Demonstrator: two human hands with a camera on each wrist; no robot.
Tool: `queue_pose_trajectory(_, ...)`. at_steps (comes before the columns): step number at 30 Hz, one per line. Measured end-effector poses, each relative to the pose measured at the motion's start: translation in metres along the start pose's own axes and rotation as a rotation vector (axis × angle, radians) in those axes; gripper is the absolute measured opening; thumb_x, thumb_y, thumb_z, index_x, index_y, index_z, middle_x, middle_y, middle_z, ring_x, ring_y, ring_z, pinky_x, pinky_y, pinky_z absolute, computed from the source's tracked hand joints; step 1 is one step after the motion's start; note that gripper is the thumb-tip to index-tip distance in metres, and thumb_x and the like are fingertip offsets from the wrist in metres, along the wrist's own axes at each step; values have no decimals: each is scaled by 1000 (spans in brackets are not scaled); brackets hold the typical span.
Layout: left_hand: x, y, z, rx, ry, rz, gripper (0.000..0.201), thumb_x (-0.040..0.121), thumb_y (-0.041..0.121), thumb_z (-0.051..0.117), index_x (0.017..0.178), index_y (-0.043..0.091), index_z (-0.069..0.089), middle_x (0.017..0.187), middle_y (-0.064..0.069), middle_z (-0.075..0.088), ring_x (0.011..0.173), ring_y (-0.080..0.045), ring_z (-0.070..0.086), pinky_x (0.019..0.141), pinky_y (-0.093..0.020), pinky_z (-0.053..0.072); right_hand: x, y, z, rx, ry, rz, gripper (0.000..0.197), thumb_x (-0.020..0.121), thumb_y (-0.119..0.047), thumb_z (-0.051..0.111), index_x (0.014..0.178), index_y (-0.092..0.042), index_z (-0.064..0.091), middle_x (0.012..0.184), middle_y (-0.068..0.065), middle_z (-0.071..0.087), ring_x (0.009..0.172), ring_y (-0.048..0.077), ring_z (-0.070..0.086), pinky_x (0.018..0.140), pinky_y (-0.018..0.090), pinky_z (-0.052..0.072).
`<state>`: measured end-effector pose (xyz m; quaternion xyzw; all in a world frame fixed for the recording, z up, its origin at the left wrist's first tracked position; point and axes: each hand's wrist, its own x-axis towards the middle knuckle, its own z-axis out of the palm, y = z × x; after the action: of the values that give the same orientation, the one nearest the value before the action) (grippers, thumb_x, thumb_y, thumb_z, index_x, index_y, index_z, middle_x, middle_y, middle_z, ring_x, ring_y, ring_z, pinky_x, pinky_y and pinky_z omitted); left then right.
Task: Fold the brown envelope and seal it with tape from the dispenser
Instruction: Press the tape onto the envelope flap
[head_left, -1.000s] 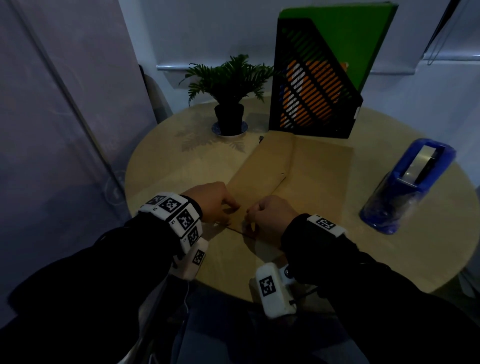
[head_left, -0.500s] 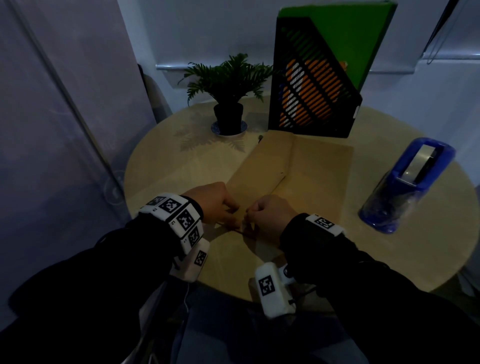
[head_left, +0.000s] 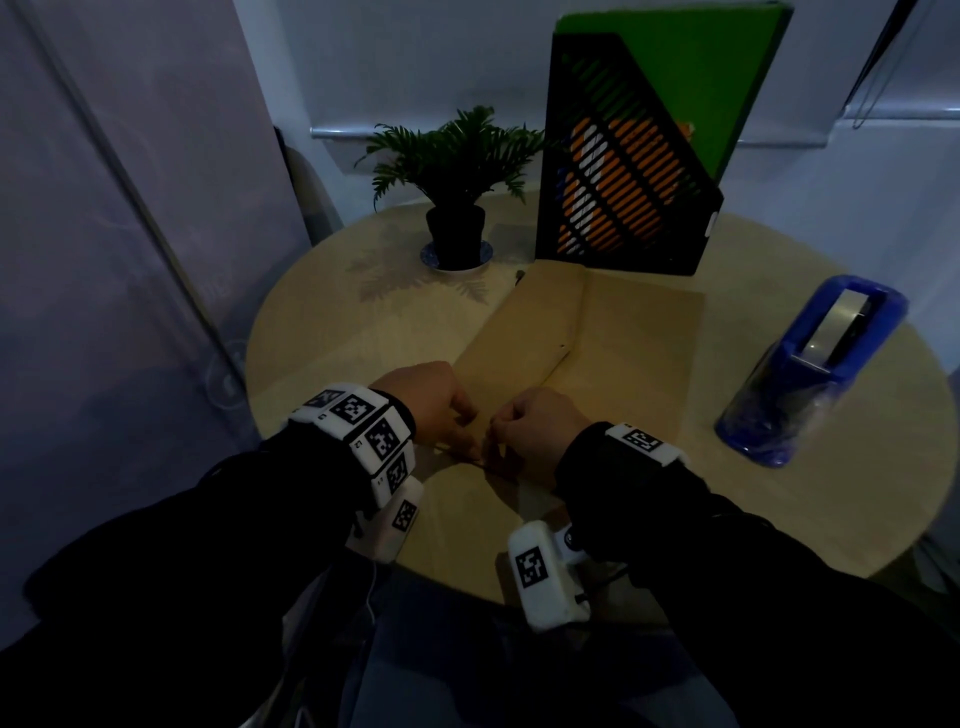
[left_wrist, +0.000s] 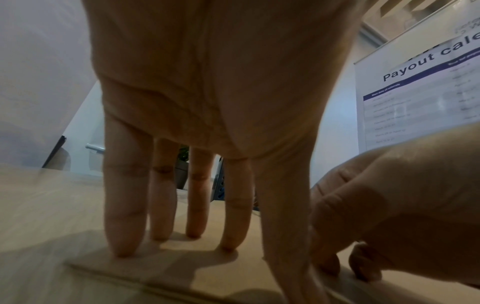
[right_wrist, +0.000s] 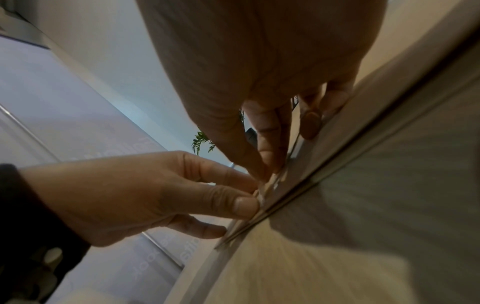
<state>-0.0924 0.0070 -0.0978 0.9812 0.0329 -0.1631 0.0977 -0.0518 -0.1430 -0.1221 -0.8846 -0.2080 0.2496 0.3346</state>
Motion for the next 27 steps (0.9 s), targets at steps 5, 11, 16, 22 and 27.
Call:
queue_pose_trajectory(5,-2,3,-2,22,-5,-18,34,75,44,75,66,17,58,59,9,40,53,-10,40,51,-25,30,2,-2,0,-84,-8,-9,29,85,-26,54,87,-5,74,94,12,72,94,29,64,78,37,53)
queue_pose_trajectory(11,-2,4,-2,49,-20,-21,38,74,47,75,59,28,46,63,9,41,55,-11,41,49,-25,29,1,-2,1,-108,17,10,34,86,-21,59,54,-17,47,67,4,54,65,19,50,57,28,39)
queue_pose_trajectory(16,-4,6,-2,58,-37,-15,28,74,49,74,76,26,58,69,7,44,66,-16,48,53,-26,32,3,-7,-2,-171,-13,40,31,87,-23,59,58,-16,47,65,2,48,62,17,46,54,26,36)
queue_pose_trajectory(22,-4,5,-2,52,-32,-10,34,74,49,74,63,27,52,66,6,44,63,-17,47,53,-26,33,2,-17,-9,-263,-83,43,14,85,-22,63,89,-10,58,92,9,58,82,22,55,69,31,43)
queue_pose_trajectory(27,-5,2,-4,27,-47,-2,36,76,50,73,63,24,51,70,4,46,61,-16,45,57,-28,34,7,-21,-22,-348,-188,19,15,92,-26,58,90,-11,58,90,6,57,80,18,53,69,28,42)
